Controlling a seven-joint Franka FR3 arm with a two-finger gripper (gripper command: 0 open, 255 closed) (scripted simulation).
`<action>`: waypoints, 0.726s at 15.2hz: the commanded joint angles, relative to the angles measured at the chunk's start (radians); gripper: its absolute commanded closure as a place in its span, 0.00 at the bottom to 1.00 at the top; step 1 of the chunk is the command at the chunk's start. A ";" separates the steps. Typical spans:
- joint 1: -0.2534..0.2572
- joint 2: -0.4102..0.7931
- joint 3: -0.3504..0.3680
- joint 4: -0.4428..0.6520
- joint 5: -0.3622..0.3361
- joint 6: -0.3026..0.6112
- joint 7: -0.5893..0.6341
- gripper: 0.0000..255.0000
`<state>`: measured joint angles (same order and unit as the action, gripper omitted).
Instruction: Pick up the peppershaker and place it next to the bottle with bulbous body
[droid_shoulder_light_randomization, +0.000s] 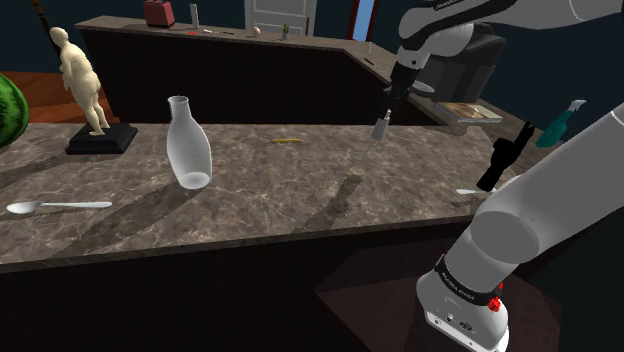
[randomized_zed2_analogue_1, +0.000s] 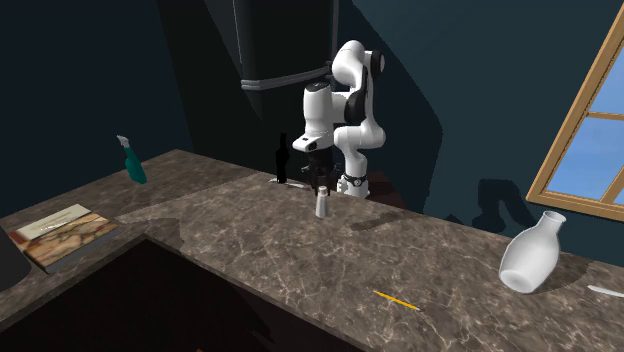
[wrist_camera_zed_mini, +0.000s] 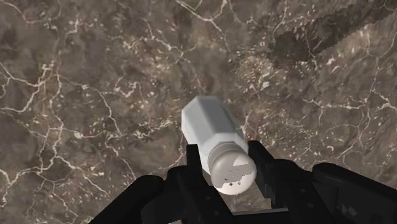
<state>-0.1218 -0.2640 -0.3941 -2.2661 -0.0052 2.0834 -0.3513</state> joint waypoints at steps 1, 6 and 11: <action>-0.001 -0.010 0.003 0.019 -0.004 -0.029 0.004 1.00; -0.001 -0.025 0.009 0.073 -0.008 -0.097 0.013 1.00; 0.000 -0.035 0.015 0.132 -0.010 -0.165 0.020 1.00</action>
<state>-0.1218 -0.2987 -0.3803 -2.1484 -0.0158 1.9333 -0.3320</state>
